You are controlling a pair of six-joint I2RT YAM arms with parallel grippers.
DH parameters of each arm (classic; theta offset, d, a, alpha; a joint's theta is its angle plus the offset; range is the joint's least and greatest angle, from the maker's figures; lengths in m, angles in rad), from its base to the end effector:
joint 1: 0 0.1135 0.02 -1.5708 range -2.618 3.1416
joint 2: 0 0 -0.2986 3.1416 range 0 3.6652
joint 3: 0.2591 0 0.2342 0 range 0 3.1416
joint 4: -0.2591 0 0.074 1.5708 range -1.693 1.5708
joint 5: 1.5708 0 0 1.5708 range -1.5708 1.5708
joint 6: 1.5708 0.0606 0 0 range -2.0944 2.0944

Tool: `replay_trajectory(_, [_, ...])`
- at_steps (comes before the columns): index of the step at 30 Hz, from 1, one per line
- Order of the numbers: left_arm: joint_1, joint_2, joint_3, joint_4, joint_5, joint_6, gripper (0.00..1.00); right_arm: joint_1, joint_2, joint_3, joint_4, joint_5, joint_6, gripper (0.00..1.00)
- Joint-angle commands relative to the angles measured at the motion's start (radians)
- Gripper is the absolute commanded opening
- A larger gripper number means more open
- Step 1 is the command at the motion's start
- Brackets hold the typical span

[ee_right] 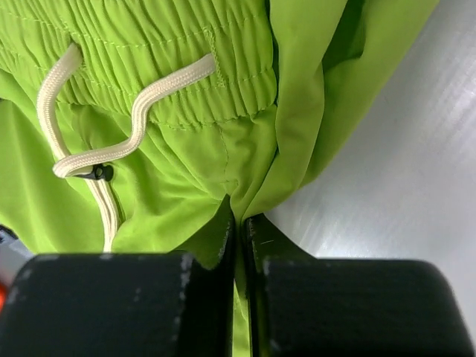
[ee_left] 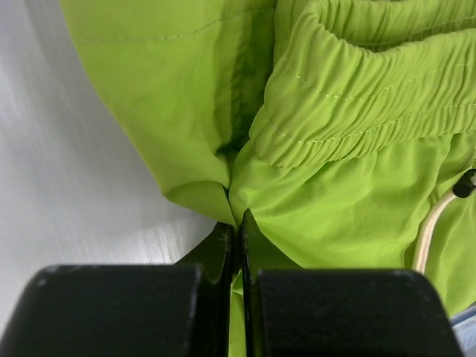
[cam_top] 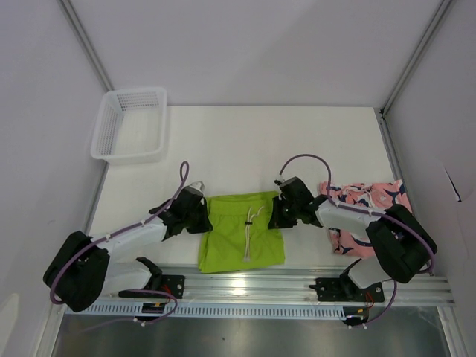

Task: Fold and stack the shorts
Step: Neatly place the folded shorts to the corner

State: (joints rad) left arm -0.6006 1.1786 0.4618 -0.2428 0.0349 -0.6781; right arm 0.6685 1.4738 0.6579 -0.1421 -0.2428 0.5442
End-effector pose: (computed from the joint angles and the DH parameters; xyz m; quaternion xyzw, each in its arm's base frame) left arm 0.1582 -0.1109 0.1757 -0.0317 0.9530 -0.1928 0.2315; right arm 0.2000 0.1765 0.1783 -0.0952 0.9423 0.2655 0.1802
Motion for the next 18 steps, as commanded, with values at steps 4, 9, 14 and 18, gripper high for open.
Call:
replay_trajectory(4, [-0.071,0.021,0.162,-0.108,-0.095,-0.029,0.00,0.046,-0.093,0.161,-0.324,0.287,-0.012,0.00])
replay_trajectory(9, [-0.168,0.091,0.308,-0.156,-0.116,-0.100,0.00,0.048,-0.141,0.253,-0.488,0.443,0.019,0.00])
replay_trajectory(14, [-0.261,0.196,0.526,-0.205,-0.144,-0.144,0.00,0.042,-0.191,0.342,-0.563,0.484,0.036,0.00])
replay_trajectory(18, [-0.292,0.278,0.650,-0.239,-0.112,-0.156,0.00,-0.004,-0.228,0.396,-0.648,0.473,0.028,0.00])
